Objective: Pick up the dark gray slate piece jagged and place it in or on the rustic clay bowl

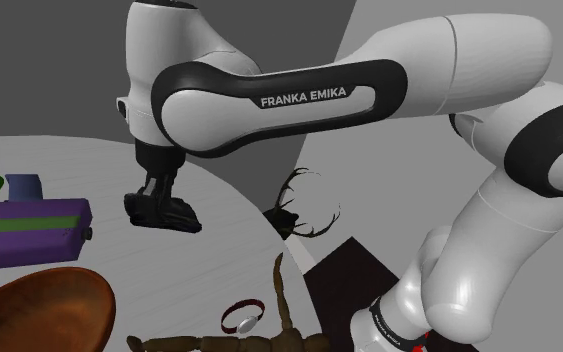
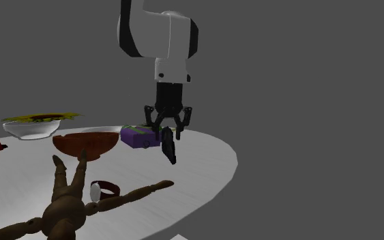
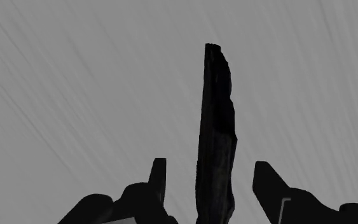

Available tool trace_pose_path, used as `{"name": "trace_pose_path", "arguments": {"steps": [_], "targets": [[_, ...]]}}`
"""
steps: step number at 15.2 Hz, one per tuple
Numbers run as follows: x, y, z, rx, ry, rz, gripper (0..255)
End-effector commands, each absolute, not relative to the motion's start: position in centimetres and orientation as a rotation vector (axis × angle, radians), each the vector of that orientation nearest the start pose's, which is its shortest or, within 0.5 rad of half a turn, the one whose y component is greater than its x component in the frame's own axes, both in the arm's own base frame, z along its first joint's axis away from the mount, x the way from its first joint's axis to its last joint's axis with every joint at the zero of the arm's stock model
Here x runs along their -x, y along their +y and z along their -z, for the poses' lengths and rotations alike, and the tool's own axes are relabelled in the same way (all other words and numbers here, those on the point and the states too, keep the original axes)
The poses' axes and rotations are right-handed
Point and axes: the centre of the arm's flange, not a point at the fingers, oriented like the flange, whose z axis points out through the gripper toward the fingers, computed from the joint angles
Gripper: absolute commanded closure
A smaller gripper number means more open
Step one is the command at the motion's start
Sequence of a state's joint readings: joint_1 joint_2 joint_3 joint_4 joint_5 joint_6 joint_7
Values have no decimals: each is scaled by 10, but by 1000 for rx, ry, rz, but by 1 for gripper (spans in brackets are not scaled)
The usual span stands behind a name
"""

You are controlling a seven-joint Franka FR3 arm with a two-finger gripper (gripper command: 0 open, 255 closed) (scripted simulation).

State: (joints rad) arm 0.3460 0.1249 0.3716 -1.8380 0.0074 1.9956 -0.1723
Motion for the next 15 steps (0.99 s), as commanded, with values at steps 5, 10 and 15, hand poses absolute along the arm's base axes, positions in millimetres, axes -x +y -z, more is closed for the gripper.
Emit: {"name": "trace_pose_path", "arguments": {"steps": [5,10,15], "targets": [[-455,388,-467,2785,-1317,39,255],[-455,388,-472,2785,-1317,39,255],[-455,388,-498,2785,-1317,39,255]]}}
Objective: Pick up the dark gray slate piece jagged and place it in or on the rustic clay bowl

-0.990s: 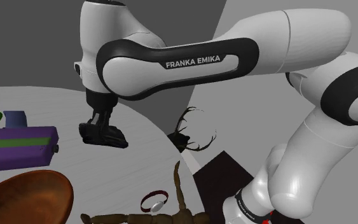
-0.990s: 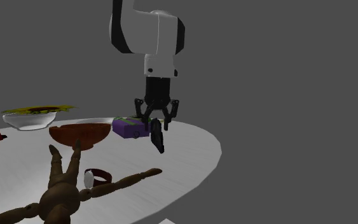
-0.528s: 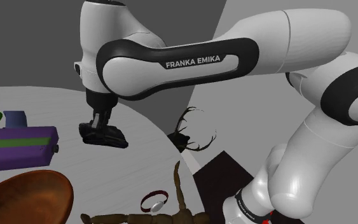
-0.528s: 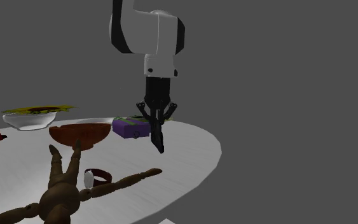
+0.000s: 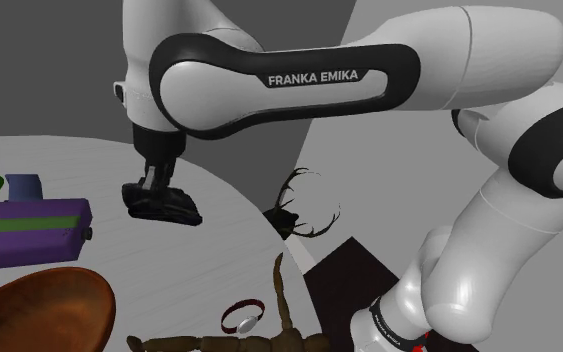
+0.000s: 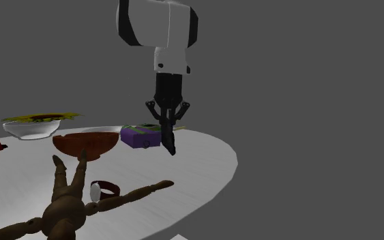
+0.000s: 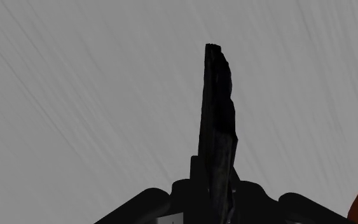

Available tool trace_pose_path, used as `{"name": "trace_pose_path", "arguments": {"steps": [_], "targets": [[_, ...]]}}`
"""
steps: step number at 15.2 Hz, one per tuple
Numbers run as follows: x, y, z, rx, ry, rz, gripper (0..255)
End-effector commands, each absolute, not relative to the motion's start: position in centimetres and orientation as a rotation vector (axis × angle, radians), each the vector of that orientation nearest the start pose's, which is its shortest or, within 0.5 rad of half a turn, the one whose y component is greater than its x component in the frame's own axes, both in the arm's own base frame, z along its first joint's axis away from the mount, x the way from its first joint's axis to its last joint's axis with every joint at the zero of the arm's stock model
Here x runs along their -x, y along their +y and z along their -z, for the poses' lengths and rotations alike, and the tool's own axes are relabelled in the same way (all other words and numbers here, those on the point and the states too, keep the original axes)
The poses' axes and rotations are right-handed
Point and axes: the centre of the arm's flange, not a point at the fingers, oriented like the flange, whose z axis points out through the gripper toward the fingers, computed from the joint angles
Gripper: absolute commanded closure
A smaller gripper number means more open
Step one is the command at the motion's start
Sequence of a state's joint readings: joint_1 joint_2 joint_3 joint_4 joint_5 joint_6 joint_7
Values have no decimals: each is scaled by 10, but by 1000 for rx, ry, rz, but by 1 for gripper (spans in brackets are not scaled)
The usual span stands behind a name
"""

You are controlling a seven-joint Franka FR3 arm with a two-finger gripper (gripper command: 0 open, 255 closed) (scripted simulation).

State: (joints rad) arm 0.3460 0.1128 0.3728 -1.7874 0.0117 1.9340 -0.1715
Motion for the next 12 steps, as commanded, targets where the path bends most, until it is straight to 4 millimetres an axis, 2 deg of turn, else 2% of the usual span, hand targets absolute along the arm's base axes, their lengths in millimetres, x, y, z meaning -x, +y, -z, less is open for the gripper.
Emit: {"name": "trace_pose_path", "arguments": {"steps": [1,12], "targets": [[-455,388,-504,2785,-1317,39,255],[-455,388,-562,2785,-1317,39,255]]}}
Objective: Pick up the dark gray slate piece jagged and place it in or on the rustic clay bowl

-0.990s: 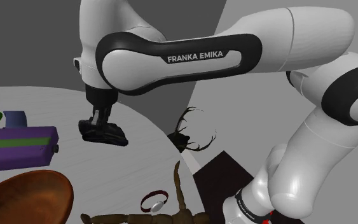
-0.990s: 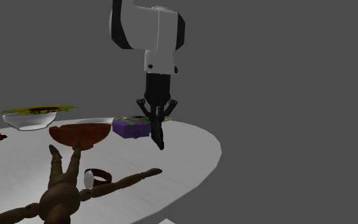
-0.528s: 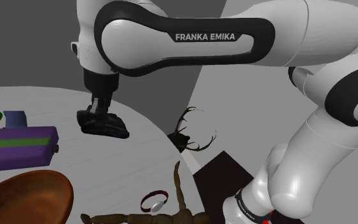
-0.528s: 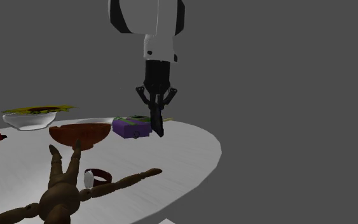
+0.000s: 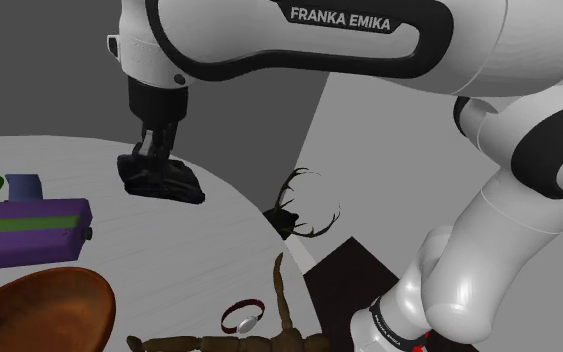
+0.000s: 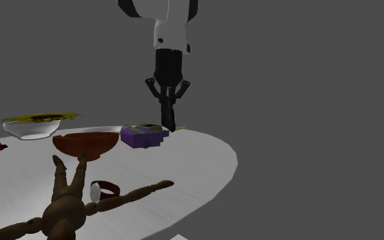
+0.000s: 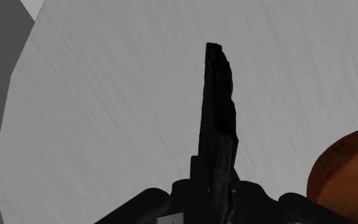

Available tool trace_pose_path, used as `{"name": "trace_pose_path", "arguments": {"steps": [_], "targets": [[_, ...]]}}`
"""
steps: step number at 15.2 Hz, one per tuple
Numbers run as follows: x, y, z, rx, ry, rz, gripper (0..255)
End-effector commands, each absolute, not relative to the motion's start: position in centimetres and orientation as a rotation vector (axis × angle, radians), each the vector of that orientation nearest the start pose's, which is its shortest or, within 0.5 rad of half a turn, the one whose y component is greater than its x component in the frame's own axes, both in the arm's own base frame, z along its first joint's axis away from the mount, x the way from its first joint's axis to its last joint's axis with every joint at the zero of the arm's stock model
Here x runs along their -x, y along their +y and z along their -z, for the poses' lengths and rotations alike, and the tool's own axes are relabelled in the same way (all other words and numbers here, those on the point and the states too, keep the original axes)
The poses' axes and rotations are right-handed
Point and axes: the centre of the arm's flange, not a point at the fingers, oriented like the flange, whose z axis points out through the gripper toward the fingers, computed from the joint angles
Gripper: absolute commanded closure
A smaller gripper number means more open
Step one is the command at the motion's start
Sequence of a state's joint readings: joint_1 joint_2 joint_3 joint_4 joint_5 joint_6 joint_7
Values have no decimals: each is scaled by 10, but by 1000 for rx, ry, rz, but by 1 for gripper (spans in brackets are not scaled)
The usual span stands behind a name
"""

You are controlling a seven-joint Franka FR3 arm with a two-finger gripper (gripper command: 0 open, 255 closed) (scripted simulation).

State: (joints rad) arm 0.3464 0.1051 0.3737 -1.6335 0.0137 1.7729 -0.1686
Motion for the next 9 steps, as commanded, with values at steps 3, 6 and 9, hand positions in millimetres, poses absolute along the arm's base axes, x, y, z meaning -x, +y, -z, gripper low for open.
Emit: {"name": "trace_pose_path", "arguments": {"steps": [3,6,9], "targets": [[-455,388,-577,2785,-1317,39,255],[-455,388,-593,2785,-1317,39,255],[-455,388,-609,2785,-1317,39,255]]}}
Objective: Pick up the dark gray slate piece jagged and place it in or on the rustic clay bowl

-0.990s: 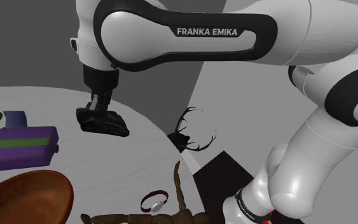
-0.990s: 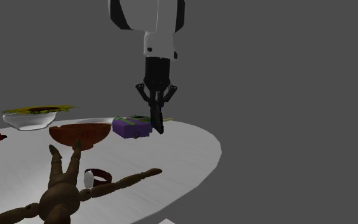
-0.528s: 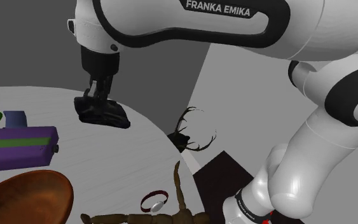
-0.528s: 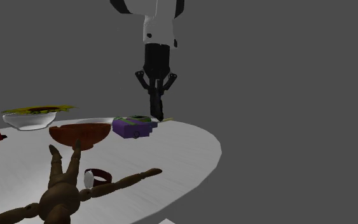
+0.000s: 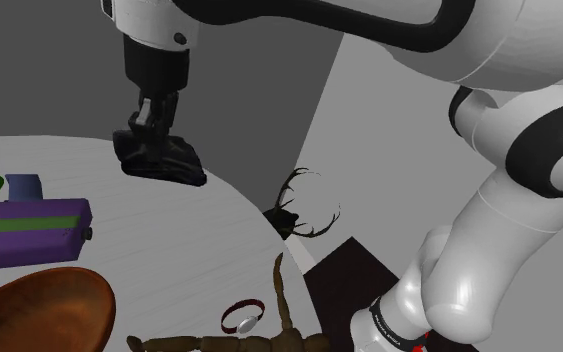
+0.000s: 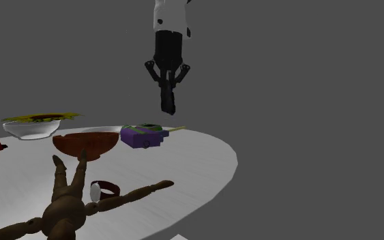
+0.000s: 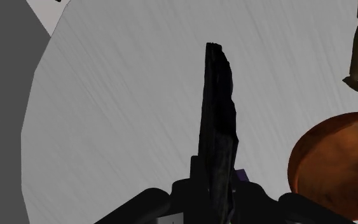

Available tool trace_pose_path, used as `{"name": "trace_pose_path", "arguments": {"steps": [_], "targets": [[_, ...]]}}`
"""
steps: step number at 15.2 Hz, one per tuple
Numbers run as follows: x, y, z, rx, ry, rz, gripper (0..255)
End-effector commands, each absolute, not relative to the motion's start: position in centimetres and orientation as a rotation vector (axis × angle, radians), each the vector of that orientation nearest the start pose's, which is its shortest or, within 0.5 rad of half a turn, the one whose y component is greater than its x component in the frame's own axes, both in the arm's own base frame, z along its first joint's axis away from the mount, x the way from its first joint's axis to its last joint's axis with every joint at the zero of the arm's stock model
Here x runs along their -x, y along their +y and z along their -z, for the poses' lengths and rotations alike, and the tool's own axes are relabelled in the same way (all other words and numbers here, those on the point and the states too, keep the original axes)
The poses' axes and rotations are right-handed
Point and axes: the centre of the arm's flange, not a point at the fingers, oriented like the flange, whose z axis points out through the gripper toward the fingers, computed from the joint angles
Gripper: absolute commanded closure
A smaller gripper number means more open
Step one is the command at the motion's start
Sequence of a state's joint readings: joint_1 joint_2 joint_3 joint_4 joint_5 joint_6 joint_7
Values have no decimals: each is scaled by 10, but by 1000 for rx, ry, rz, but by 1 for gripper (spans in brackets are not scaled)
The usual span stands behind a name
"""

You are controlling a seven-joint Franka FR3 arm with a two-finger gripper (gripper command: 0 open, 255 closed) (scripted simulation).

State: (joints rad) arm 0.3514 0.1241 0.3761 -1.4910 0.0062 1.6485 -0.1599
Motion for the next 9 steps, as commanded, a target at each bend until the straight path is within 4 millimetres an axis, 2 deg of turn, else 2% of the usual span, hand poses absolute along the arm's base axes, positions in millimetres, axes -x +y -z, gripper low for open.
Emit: {"name": "trace_pose_path", "arguments": {"steps": [1,2,9], "targets": [[-455,388,-614,2785,-1317,39,255],[-455,388,-616,2785,-1317,39,255],[-408,467,-622,2785,-1317,39,255]]}}
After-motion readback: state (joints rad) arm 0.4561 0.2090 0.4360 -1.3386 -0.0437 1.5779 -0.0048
